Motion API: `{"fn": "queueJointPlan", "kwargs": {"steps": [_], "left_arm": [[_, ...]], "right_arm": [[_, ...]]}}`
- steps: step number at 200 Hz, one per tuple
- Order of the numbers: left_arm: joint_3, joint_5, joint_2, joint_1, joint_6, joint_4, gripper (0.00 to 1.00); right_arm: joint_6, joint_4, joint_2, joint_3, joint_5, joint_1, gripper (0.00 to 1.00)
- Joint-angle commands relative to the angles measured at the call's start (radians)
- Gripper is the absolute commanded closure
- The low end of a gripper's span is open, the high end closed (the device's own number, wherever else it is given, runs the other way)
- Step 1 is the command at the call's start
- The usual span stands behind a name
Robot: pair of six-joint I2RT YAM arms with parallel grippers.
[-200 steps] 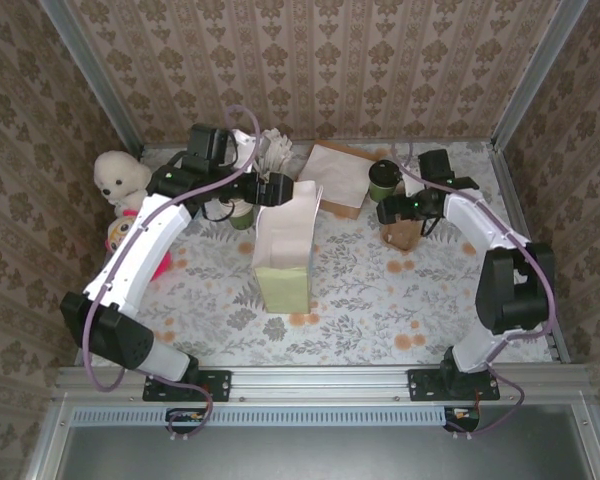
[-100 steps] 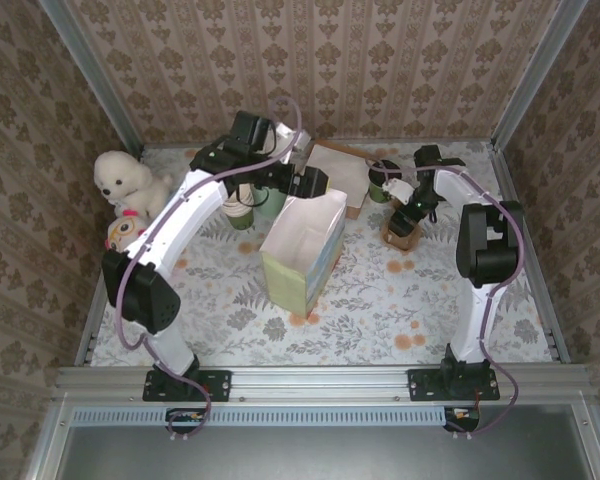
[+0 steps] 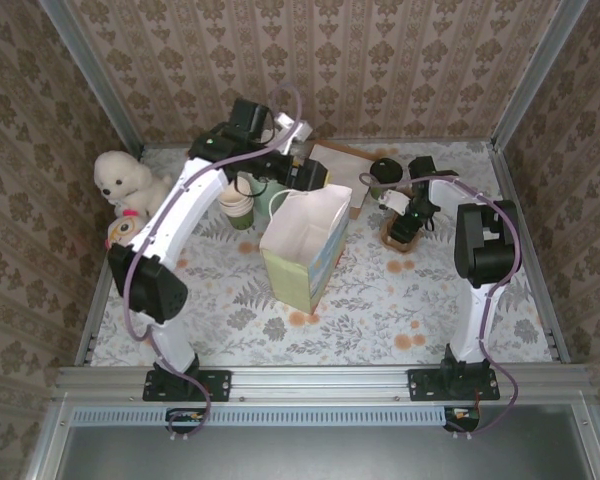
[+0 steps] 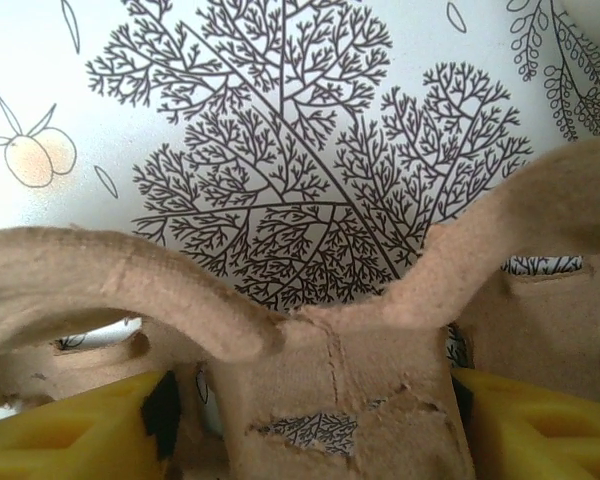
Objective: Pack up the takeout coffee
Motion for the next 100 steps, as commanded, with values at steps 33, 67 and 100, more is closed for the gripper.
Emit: {"fn": "queueJointPlan", "kwargs": {"steps": [33, 67, 100], "left_arm": [[-0.109, -0.042, -0.157, 0.037, 0.032, -0.007, 0.0], [-0.144, -0.102, -0.199, 0.046, 0.032, 0.001, 0.0], [-0.172, -0.126, -0.215, 0.052, 0.013, 0.014, 0.0]], "right_arm": [[0.051, 0.069, -0.101, -0.191, 0.015, 0.003, 0.42], [0.129, 0.085, -0.184, -0.276, 0.037, 0.01, 0.43], [0.158, 0.083, -0.257, -0.355, 0.039, 0.032, 0.45]]}}
